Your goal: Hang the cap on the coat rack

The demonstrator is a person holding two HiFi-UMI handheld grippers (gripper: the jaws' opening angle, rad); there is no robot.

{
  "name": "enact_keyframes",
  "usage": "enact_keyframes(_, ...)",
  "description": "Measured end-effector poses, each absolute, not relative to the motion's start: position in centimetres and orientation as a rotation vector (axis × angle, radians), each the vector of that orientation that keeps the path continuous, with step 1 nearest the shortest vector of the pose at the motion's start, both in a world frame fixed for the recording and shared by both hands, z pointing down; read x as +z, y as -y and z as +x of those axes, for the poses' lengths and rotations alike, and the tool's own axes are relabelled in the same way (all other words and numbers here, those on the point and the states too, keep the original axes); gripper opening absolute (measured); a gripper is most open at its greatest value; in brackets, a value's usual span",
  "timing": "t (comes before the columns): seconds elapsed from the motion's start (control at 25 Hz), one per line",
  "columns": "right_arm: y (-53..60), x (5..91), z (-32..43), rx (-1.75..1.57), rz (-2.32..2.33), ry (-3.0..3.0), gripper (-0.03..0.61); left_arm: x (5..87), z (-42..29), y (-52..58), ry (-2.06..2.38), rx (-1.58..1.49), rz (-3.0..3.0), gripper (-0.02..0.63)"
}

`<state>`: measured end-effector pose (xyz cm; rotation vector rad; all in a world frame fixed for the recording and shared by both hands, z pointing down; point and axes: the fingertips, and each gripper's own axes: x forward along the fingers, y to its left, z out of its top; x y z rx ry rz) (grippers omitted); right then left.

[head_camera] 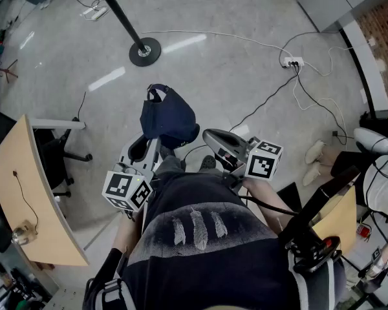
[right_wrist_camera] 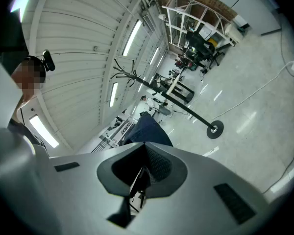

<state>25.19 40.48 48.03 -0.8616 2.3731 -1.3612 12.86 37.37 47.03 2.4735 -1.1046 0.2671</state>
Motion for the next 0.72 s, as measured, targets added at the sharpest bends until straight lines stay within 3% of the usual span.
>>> enact_keyframes(0.36,-40.8,47.2,23.8,-1.356,-0.809,-2.487,0.005,46.0,12.8,-38.4,1.171,0.268,2.52,0.064)
enact_keyframes(0.72,-38.8,46.7,16.6,-1.319,-0.826,-2.578,0.005,46.6,4.5,-36.6,1.249,0.197,2.52,0.064)
